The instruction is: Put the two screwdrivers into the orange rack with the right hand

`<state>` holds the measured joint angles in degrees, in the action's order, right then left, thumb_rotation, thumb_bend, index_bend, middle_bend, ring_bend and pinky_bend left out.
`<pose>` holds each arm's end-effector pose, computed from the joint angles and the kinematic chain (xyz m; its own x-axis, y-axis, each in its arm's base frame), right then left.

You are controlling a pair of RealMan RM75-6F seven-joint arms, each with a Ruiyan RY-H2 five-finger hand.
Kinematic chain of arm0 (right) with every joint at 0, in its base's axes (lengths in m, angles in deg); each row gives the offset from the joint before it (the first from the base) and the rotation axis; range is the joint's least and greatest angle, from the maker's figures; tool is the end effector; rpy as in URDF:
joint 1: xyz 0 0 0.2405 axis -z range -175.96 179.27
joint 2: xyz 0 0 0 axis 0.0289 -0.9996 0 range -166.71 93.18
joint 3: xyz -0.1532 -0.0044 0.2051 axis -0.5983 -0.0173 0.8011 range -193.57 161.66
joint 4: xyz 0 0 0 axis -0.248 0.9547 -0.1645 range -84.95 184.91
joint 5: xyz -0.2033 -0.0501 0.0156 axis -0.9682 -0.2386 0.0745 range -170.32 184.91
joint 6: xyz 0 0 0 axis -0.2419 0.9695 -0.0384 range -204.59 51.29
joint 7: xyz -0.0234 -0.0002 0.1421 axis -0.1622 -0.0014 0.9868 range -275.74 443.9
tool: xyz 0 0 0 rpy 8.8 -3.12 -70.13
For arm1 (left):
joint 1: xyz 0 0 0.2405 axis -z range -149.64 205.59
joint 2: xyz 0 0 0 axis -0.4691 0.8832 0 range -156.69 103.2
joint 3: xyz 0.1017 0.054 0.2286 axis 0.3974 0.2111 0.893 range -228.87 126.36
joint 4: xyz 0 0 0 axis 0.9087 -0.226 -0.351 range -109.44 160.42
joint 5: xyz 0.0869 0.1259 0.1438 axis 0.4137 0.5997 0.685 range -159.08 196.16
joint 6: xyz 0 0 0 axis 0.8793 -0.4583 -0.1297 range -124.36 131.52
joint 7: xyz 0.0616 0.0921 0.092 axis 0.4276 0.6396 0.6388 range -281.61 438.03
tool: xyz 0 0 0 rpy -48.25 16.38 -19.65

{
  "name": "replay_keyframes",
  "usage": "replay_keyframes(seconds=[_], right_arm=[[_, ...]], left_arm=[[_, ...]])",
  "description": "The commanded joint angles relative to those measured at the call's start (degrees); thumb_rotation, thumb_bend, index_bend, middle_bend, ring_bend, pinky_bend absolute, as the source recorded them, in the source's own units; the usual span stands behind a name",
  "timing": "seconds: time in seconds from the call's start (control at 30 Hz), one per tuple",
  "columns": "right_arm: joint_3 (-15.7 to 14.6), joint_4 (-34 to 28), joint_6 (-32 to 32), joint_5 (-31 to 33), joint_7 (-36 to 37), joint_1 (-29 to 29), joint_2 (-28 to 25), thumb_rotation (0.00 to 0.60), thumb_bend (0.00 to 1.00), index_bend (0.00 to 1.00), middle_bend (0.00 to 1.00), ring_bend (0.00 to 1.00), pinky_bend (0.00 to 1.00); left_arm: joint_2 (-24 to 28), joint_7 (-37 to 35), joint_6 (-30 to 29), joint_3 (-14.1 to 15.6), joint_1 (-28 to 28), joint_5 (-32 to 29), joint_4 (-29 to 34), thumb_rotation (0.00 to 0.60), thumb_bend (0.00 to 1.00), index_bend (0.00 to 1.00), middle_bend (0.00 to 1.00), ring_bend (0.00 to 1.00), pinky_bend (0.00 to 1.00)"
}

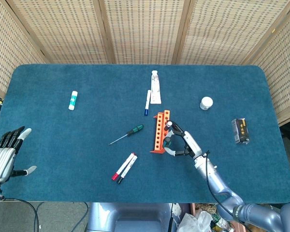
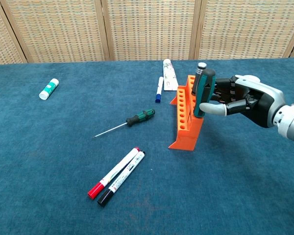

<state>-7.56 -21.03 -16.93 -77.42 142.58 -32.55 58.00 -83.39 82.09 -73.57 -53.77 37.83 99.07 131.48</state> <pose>-0.1886 -0.3228 -0.0311 -0.5659 -0.4789 0.6711 -0.7511 -0.0362 -0.6592 -0.2746 0.1987 0.1624 0.3514 0.1298 0.9272 0.9358 -0.0203 -0.3519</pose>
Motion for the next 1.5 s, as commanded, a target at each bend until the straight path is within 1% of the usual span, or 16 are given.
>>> replay_keyframes(seconds=[0.03, 0.17, 0.27, 0.47, 0.67, 0.83, 1.0, 1.2, 1.5], right_arm=[[0.07, 0.36, 0.09, 0.15, -0.38, -0.10, 0.30, 0.600, 0.39, 0.65, 0.05, 0.00, 0.02], [-0.15, 0.83, 0.46, -0.30, -0.42, -0.21, 0.45, 0.600, 0.30, 0.64, 0.05, 0.00, 0.02], [-0.68, 1.35, 0.85, -1.27, 0.35, -0.34, 0.46, 0.600, 0.25, 0.61, 0.05, 0.00, 0.02], [-0.91, 1.78, 1.48, -1.96, 1.28, -0.59, 0.36, 0.600, 0.20, 0.58, 0.04, 0.00, 0.02], [-1.16, 1.61, 1.77, -2.14, 1.04, -0.70, 0.06, 0.600, 0.18, 0.56, 0.04, 0.00, 0.02], [-1.18, 1.30, 1.85, -2.03, 0.70, -0.80, -0.14, 0.600, 0.17, 0.52, 0.03, 0.00, 0.02], [-1.14, 0.48, 1.99, -2.07, 0.42, -0.97, -0.72, 0.600, 0.16, 0.44, 0.02, 0.00, 0.02], [-1.27, -1.06, 1.82, -2.19, -0.58, -1.26, -1.88, 0.600, 0.15, 0.37, 0.00, 0.00, 0.02], [-1.16, -3.86, 2.38, -2.03, -1.83, -1.09, -3.81, 0.600, 0.14, 0.35, 0.00, 0.00, 0.01]], left_arm=[[0.00, 0.00, 0.01, 0.01, 0.01, 0.02, -0.01, 0.600, 0.00, 0.00, 0.00, 0.00, 0.00], [0.02, -0.04, 0.05, 0.04, 0.02, 0.01, 0.00, 0.600, 0.00, 0.00, 0.00, 0.00, 0.00], [0.02, -0.06, 0.15, 0.08, 0.05, 0.03, -0.02, 0.600, 0.00, 0.00, 0.00, 0.00, 0.00], [0.05, -0.09, 0.09, 0.09, 0.04, 0.09, 0.02, 0.600, 0.00, 0.00, 0.00, 0.00, 0.00], [0.05, -0.06, 0.09, 0.13, 0.06, 0.19, 0.05, 0.600, 0.00, 0.00, 0.00, 0.00, 0.00], [0.07, -0.15, 0.01, 0.15, 0.02, 0.23, 0.05, 0.600, 0.00, 0.00, 0.00, 0.00, 0.00], [0.05, -0.11, 0.07, 0.15, 0.05, 0.21, 0.04, 0.600, 0.00, 0.00, 0.00, 0.00, 0.00], [0.11, -0.23, -0.16, 0.22, -0.07, 0.41, 0.10, 0.600, 0.00, 0.00, 0.00, 0.00, 0.00], [0.38, -0.72, -0.47, 0.33, -0.23, 0.91, 0.23, 0.600, 0.00, 0.00, 0.00, 0.00, 0.00]])
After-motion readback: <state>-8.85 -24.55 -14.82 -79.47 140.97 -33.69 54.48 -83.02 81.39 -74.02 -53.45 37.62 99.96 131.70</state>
